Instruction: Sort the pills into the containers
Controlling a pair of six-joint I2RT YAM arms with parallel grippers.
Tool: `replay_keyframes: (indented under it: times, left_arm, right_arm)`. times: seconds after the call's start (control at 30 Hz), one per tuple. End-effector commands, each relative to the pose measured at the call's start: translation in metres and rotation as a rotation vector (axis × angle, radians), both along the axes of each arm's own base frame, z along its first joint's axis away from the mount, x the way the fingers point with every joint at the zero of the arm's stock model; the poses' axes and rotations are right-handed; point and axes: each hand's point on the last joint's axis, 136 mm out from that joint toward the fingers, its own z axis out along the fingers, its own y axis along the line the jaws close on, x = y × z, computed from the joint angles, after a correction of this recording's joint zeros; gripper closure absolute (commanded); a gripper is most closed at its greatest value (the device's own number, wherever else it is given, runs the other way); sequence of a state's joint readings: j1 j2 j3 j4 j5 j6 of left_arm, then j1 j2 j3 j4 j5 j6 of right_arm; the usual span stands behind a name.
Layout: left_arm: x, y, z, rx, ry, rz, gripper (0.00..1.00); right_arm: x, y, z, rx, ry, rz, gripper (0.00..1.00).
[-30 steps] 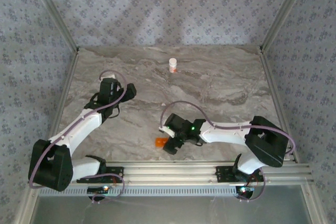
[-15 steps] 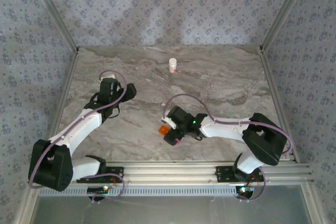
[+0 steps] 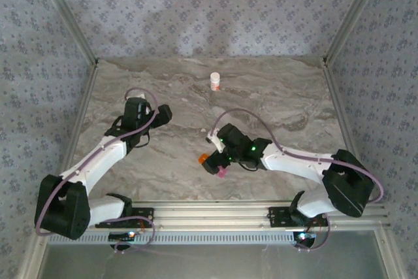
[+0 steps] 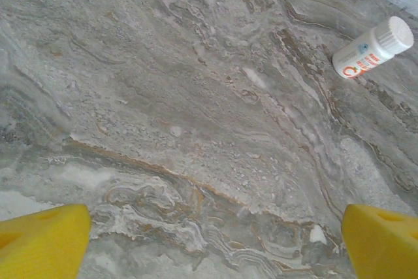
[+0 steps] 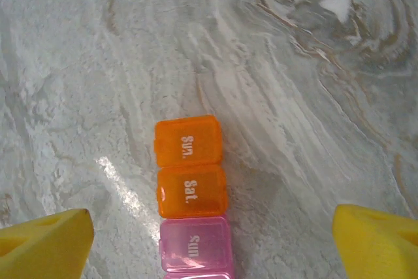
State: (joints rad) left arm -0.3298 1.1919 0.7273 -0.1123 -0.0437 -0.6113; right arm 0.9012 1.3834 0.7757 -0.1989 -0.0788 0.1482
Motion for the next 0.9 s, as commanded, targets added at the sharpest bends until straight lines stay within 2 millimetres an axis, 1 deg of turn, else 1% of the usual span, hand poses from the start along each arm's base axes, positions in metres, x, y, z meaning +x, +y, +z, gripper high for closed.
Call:
replay_keyframes:
  times: [0.0,0.13,0.2,0.27,0.33,0.5,0.7,0.87]
  left_arm:
    - [-0.007,-0.010,0.011,-0.056,0.003,-0.027,0.02]
    - [-0.013,-0.017,0.010,-0.121,0.018,-0.040,0.02]
    - [-0.016,-0.025,0.010,-0.171,0.023,-0.070,0.02]
    - [-0.017,-0.031,0.010,-0.216,0.033,-0.076,0.02]
    - [-0.018,-0.033,0.012,-0.251,0.041,-0.068,0.02]
    - [-0.021,-0.032,0.014,-0.290,0.065,-0.033,0.02]
    - [-0.025,-0.025,0.007,-0.282,0.118,0.028,0.02]
    - [-0.025,-0.025,0.005,-0.273,0.130,0.034,0.02]
  right_arm:
    - [-0.010,-0.015,-0.015,-0.006,0.125,-0.070,0.10]
    - [-0.016,-0.020,-0.028,-0.027,0.145,-0.064,0.16]
    - [-0.018,-0.022,-0.036,-0.042,0.158,-0.062,0.19]
    - [-0.023,-0.020,-0.040,-0.043,0.175,-0.041,0.22]
    - [-0.026,-0.017,-0.043,-0.044,0.176,-0.023,0.23]
    - [-0.027,-0.013,-0.046,-0.063,0.147,-0.003,0.23]
    - [-0.027,-0.012,-0.055,-0.120,0.111,0.007,0.25]
    - [-0.029,-0.011,-0.061,-0.168,0.081,0.018,0.26]
